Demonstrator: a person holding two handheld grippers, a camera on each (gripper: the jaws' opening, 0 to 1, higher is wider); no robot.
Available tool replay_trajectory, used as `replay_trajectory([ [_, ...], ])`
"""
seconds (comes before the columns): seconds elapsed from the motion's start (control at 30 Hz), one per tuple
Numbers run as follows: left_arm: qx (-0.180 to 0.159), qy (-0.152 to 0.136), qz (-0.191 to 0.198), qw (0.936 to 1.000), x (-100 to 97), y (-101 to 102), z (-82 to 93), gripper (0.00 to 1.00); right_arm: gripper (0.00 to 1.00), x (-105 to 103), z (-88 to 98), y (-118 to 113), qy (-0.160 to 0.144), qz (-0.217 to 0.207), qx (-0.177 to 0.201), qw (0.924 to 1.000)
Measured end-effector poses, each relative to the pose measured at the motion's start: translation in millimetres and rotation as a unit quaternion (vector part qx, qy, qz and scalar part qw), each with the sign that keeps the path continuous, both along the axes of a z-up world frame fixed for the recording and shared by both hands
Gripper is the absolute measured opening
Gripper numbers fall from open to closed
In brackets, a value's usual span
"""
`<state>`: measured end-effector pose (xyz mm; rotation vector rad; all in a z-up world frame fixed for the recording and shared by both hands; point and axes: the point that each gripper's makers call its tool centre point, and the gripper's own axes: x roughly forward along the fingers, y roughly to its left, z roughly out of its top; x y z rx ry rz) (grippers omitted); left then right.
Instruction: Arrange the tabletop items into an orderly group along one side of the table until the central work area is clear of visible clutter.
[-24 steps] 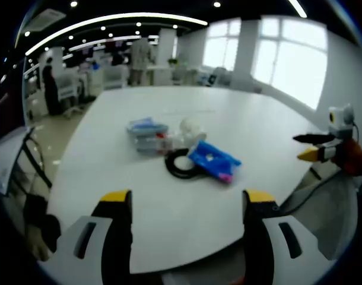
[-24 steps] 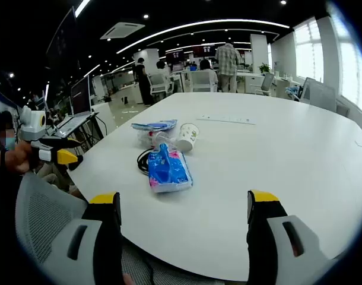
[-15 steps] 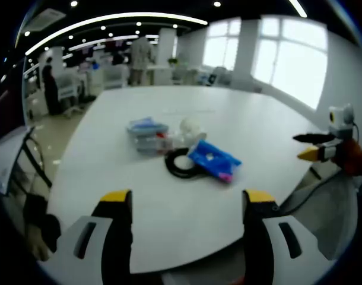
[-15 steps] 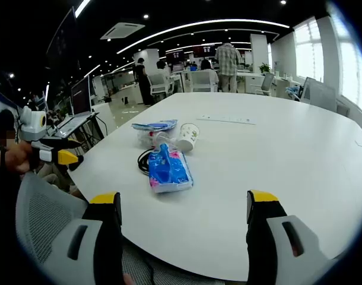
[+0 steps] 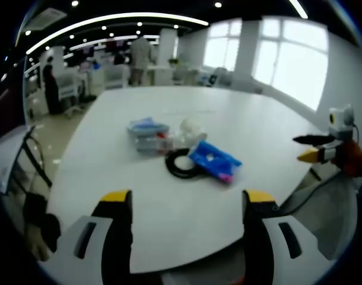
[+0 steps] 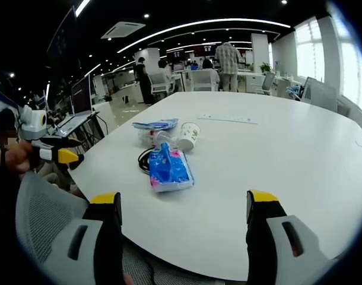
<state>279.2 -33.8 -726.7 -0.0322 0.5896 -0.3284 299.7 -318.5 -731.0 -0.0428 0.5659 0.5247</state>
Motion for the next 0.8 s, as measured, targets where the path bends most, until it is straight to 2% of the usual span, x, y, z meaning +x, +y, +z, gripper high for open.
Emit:
replay_trajectory([
  [0.8, -0.001, 0.002, 0.0, 1.0, 0.4, 0.6, -0.2, 0.72, 0.86, 0.1, -1.7, 1.5, 0.004, 0.001, 0.0, 1.0],
])
